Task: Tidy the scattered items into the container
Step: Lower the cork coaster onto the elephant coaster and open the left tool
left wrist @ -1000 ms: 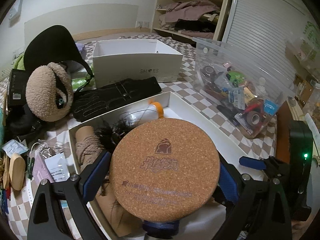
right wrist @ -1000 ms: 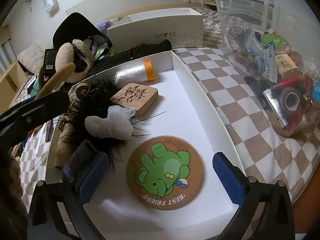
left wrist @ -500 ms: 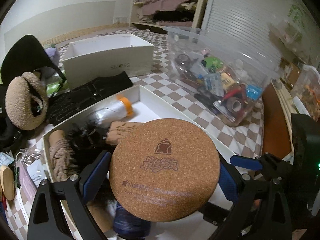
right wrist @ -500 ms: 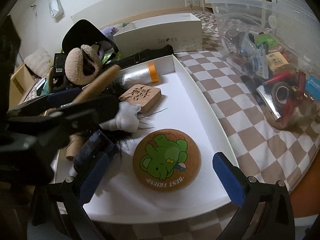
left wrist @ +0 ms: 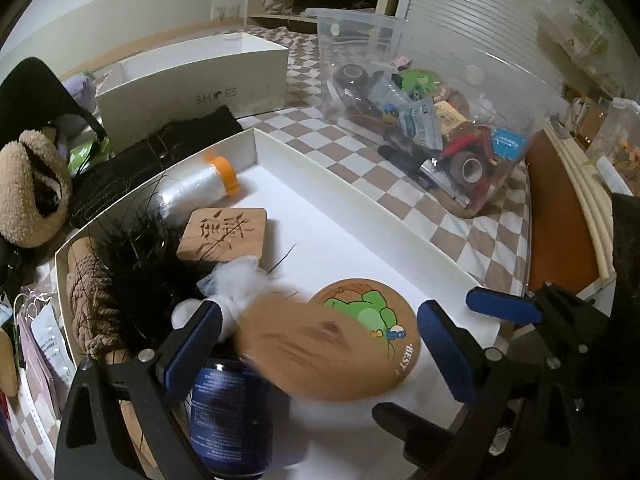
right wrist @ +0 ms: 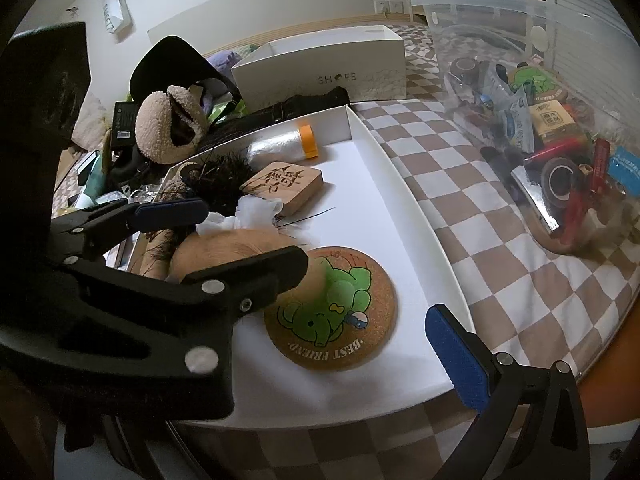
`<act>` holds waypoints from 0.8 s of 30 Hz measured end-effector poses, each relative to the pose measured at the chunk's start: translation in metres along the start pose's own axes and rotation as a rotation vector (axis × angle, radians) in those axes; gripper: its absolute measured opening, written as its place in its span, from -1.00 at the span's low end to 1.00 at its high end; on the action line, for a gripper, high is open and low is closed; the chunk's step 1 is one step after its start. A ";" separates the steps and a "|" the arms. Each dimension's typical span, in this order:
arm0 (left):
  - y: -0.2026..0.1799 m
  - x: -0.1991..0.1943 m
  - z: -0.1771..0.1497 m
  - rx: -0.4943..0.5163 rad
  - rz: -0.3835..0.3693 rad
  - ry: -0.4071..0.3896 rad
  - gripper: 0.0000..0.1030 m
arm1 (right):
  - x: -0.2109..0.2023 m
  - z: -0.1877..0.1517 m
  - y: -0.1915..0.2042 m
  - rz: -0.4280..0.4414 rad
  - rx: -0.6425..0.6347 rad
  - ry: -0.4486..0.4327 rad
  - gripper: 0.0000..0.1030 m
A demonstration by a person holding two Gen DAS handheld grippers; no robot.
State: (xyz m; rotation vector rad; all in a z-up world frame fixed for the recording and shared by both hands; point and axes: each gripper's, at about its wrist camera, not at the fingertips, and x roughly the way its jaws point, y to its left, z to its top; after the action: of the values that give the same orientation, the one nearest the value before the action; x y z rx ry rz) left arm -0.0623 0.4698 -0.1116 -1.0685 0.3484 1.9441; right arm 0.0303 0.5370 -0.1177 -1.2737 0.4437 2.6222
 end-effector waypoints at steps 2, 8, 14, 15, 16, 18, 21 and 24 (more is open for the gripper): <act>0.002 -0.002 0.000 -0.006 0.001 -0.006 0.95 | 0.000 0.000 0.000 0.002 -0.001 -0.001 1.00; 0.004 -0.005 0.001 -0.015 -0.003 -0.017 0.95 | -0.001 0.000 0.002 0.002 -0.007 -0.001 1.00; 0.008 -0.011 0.002 -0.023 -0.004 -0.030 0.95 | -0.003 0.001 0.004 -0.002 -0.009 -0.003 1.00; 0.009 -0.012 0.002 -0.025 -0.003 -0.033 0.95 | -0.003 0.001 0.004 -0.003 -0.011 -0.003 1.00; 0.010 -0.013 0.002 -0.027 -0.004 -0.034 0.95 | -0.003 0.001 0.005 -0.004 -0.012 -0.003 1.00; 0.012 -0.016 0.002 -0.031 -0.002 -0.039 0.95 | -0.003 0.001 0.006 -0.005 -0.016 0.001 1.00; 0.018 -0.020 0.002 -0.041 0.008 -0.047 0.96 | 0.001 0.000 0.011 -0.005 -0.035 0.015 1.00; 0.026 -0.024 0.001 -0.053 0.017 -0.053 0.96 | 0.006 -0.001 0.018 -0.002 -0.061 0.031 1.00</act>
State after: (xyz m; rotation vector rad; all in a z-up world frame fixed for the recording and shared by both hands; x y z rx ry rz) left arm -0.0769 0.4418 -0.0958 -1.0485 0.2789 2.0032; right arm 0.0221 0.5207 -0.1194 -1.3348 0.3694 2.6368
